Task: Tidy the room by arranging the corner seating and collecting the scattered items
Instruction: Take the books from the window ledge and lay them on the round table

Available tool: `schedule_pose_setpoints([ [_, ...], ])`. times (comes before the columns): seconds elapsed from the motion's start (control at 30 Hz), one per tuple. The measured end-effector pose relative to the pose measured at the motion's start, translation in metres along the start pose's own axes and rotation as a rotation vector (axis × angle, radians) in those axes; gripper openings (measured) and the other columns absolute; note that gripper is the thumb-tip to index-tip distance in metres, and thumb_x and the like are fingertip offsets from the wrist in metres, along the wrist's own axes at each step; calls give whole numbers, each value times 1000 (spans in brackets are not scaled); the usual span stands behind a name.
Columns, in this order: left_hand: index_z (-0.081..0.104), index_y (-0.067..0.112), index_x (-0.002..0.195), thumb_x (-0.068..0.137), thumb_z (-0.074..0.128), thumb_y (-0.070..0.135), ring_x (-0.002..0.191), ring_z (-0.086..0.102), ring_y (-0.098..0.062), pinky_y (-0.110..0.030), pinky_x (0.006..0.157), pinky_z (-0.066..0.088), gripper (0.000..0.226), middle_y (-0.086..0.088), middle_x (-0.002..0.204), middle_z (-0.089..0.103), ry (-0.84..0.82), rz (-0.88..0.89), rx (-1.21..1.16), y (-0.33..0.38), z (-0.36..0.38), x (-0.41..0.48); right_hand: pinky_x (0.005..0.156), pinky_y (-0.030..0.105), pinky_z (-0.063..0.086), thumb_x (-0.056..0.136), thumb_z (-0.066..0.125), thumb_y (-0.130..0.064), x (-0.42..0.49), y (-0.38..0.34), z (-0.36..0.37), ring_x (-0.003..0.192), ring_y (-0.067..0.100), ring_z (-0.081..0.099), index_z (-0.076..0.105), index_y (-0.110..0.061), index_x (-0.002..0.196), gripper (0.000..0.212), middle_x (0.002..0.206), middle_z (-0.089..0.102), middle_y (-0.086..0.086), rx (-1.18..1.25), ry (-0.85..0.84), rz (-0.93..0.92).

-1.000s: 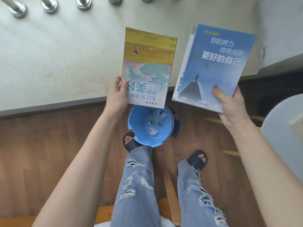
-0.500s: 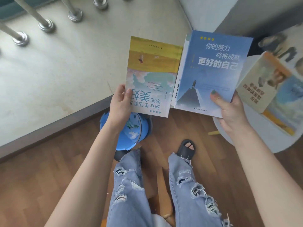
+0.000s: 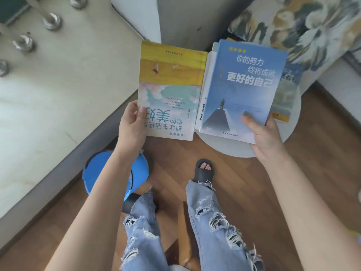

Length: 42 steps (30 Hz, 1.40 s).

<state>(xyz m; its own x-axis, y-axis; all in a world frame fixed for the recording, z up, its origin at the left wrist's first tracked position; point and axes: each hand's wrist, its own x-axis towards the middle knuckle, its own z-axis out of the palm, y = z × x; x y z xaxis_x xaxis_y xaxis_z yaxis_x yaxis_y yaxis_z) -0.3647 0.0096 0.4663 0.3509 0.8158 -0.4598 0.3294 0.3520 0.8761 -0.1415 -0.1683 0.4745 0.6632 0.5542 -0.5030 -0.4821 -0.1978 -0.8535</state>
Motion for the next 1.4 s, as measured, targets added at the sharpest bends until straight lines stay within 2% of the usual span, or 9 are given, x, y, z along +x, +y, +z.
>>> schedule_pose_setpoints([
  [0.2,53,20,108,104,38,21,76,64,-6,-24,73,51,16,2,92,68,-52,18,58,6,61,13,97,41,50,68,77,-23,10,-8,-54,116,23,63,55,-14,128,64,124,66,4,57,94,-4],
  [0.37,52,20,106,103,38,22,74,59,-2,-17,65,46,14,6,90,65,-62,38,149,6,109,28,102,46,48,91,61,-3,27,-9,-109,118,27,61,57,-17,124,36,125,65,6,61,148,-1],
  [0.57,51,21,106,103,38,24,79,58,-9,-25,69,45,14,4,93,63,-63,8,234,1,150,48,100,47,49,91,63,-6,52,-11,-156,117,26,62,55,-12,129,39,127,65,8,40,204,20],
  [0.73,48,17,106,103,35,21,73,54,-5,-15,57,42,14,5,89,59,-53,-2,313,2,177,66,92,35,53,90,64,-4,75,-11,-178,105,16,68,59,-16,119,32,112,71,-2,30,240,38],
  [0.83,47,16,105,103,35,21,69,54,-2,-8,49,41,14,9,84,58,-49,-11,348,4,192,78,96,38,52,88,67,-6,90,-9,-184,106,19,67,59,-12,121,35,113,71,1,35,236,50],
  [1.03,47,17,106,104,33,23,67,51,-2,-10,45,39,16,10,81,55,-51,-55,406,8,220,97,102,44,49,85,70,-6,120,-7,-182,113,27,64,55,-1,129,46,121,67,11,-15,244,88],
  [1.13,51,16,113,103,33,24,69,52,-7,-18,53,40,22,10,82,56,-54,-65,433,6,226,104,102,45,48,78,76,-12,128,-8,-179,114,28,63,57,-2,127,53,122,67,12,-43,245,111],
  [1.23,52,15,117,103,32,26,73,52,-14,-26,57,38,27,7,84,57,-65,-58,468,4,231,109,102,46,48,81,74,-9,133,-8,-177,114,27,64,61,-9,120,42,120,68,10,-78,227,111],
  [1.4,50,11,120,103,31,25,67,50,-9,-24,52,36,29,0,95,57,-75,-63,498,2,242,107,95,31,52,84,72,-5,139,-6,-175,103,15,66,62,-15,118,36,109,70,-1,-185,239,101],
])
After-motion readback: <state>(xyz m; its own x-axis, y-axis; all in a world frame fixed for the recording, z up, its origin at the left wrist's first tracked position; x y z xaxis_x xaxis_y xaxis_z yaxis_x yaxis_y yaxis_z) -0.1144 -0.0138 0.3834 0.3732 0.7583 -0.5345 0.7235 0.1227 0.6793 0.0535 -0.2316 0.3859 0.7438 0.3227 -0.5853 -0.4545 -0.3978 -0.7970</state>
